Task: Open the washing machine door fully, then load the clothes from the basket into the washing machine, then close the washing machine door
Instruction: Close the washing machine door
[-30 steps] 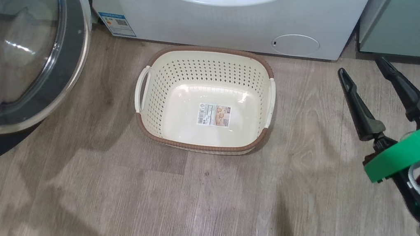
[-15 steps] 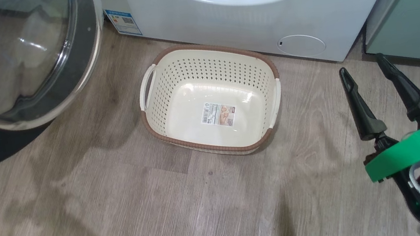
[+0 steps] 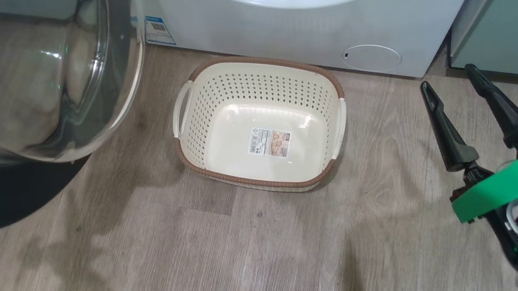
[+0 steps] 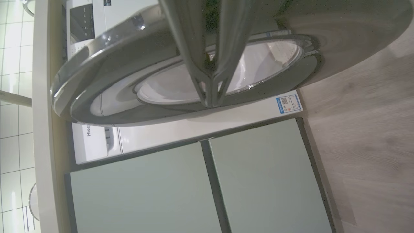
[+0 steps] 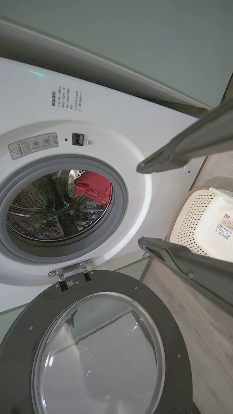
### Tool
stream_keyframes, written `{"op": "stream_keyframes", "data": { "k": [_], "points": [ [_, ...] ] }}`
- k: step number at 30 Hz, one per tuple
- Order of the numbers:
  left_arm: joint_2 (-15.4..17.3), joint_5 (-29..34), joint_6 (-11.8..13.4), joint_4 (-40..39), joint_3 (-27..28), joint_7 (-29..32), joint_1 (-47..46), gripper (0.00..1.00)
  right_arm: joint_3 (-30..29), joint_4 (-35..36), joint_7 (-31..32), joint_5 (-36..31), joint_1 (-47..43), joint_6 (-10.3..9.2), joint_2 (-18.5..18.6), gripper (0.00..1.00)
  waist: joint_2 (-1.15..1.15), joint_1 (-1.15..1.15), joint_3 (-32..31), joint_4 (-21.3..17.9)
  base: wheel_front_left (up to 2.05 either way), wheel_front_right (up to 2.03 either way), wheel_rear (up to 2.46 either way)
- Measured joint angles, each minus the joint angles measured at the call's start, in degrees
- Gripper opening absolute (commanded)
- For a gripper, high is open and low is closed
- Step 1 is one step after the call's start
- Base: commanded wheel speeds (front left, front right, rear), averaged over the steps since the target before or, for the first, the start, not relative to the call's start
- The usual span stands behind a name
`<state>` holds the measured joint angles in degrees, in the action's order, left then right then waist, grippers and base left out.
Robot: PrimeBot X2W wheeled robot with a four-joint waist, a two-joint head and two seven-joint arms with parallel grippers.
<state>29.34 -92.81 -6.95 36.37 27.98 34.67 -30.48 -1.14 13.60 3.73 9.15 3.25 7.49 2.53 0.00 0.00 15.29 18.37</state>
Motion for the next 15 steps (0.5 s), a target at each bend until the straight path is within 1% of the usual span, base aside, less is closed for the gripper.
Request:
{"op": "stream_keyframes", "data": {
  "k": [7,10,15],
  "points": [
    [-0.1,-2.8,0.2,-4.5,-0.1,6.5,3.4,0.00,-0.1,-0.3,-0.8,0.6,0.0,0.00,0.0,1.00,0.00,0.00,-0.3,-0.5,0.00,0.00,0.00],
    [-0.1,-3.8,1.0,-7.1,-0.1,8.8,4.8,0.00,-0.2,-0.7,-1.2,1.0,0.0,0.00,0.0,1.00,0.00,0.00,-0.3,-0.9,0.00,0.00,0.00],
    [-1.4,-5.8,1.5,-12.9,0.0,11.6,8.2,0.00,-0.2,-1.8,-2.4,2.0,0.5,0.00,0.0,1.00,0.00,0.00,-0.7,-1.9,0.00,0.00,0.00]
  ]
}}
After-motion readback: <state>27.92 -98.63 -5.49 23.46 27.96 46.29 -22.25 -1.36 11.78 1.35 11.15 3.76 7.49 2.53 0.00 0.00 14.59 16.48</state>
